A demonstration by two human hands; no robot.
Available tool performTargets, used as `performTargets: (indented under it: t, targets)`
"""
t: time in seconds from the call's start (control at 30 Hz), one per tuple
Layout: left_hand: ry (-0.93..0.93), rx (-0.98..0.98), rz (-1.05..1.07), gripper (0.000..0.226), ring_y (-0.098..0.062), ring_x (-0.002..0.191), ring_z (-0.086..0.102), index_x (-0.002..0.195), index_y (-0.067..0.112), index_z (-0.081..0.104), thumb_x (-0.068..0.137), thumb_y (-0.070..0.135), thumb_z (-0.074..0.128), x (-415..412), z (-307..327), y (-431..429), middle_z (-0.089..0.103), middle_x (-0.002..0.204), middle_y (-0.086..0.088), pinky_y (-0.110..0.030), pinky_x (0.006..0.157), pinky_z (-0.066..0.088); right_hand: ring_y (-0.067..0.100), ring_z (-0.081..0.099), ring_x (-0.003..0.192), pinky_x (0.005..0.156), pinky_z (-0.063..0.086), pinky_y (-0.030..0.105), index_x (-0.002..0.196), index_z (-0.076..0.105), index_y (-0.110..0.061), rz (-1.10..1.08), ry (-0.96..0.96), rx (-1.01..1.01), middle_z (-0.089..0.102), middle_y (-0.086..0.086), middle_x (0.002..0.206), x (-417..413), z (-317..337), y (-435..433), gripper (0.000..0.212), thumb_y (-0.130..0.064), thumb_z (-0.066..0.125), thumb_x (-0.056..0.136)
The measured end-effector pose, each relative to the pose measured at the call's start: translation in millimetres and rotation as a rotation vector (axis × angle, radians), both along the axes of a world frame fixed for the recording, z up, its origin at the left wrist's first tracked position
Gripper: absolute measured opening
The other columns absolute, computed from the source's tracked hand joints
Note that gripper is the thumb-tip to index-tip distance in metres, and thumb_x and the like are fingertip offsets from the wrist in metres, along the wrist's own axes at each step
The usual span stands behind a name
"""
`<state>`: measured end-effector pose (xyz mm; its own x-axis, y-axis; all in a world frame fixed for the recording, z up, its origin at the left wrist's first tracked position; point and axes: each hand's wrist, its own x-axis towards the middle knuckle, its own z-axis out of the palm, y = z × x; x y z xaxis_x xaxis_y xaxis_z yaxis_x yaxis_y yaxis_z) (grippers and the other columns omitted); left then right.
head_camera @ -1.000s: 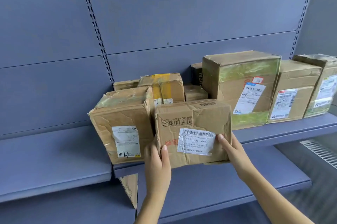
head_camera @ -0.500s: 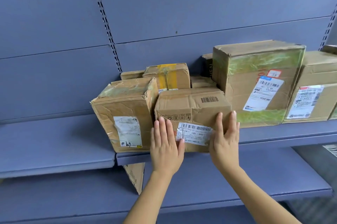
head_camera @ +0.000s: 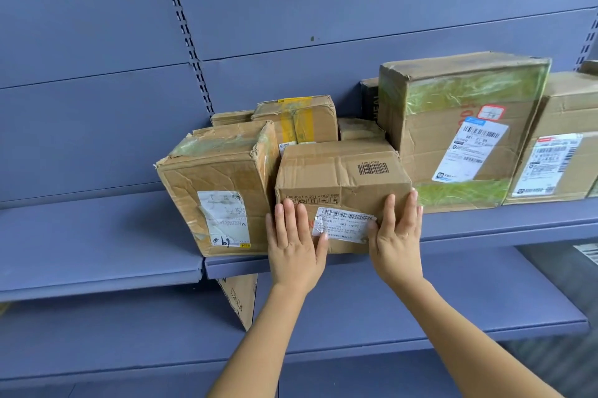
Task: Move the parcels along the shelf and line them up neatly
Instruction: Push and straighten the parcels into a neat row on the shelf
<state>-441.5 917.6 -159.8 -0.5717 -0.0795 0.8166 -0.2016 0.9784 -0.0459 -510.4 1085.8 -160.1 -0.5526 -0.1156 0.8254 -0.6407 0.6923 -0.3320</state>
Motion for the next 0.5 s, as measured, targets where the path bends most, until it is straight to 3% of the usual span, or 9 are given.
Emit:
performTargets:
  t: [0.1, 0.23, 0.37, 0.5]
  targets:
    - [0.009, -0.011, -0.005, 0.083, -0.031, 0.147, -0.004, 0.15, 0.003, 0.0, 0.09, 0.041, 0.043, 13.6, 2.3, 3.6, -0.008, 0.158, -0.016, -0.051, 0.118, 0.002, 0.041, 0.004, 0.141, 0.11, 0.017, 0.067, 0.147, 0.01, -0.011, -0.034, 0.006, 0.04, 0.0, 0.02, 0.151, 5.0, -4.2, 5.4, 0.056, -0.027, 0.033, 0.099]
    - [0.039, 0.009, -0.009, 0.082, -0.03, 0.147, -0.005, 0.148, 0.002, 0.007, 0.086, 0.035, 0.05, 23.2, 7.4, 12.7, 0.008, 0.155, -0.019, -0.05, 0.119, 0.003, 0.043, 0.006, 0.142, 0.115, 0.011, 0.062, 0.148, 0.01, -0.01, -0.068, 0.025, 0.048, 0.007, 0.021, 0.151, 12.4, -6.2, 10.0, 0.059, -0.025, 0.036, 0.097]
    - [0.039, -0.007, -0.059, 0.087, -0.029, 0.147, -0.006, 0.15, 0.002, -0.003, 0.086, 0.033, 0.047, 25.9, 11.6, 20.9, -0.009, 0.159, -0.015, -0.046, 0.12, 0.001, 0.035, 0.001, 0.148, 0.119, 0.008, 0.054, 0.148, 0.014, -0.006, -0.052, 0.156, 0.079, 0.011, 0.018, 0.15, 23.0, -0.5, 12.2, 0.057, -0.021, 0.038, 0.098]
    - [0.021, -0.027, -0.107, 0.087, -0.029, 0.147, -0.005, 0.15, 0.004, -0.003, 0.086, 0.033, 0.048, 26.2, 13.6, 27.7, -0.011, 0.159, -0.014, -0.046, 0.119, 0.005, 0.027, 0.0, 0.15, 0.12, 0.01, 0.051, 0.149, 0.017, -0.01, -0.01, 0.254, 0.197, 0.011, 0.012, 0.152, 30.7, 2.4, 9.5, 0.052, -0.024, 0.031, 0.102]
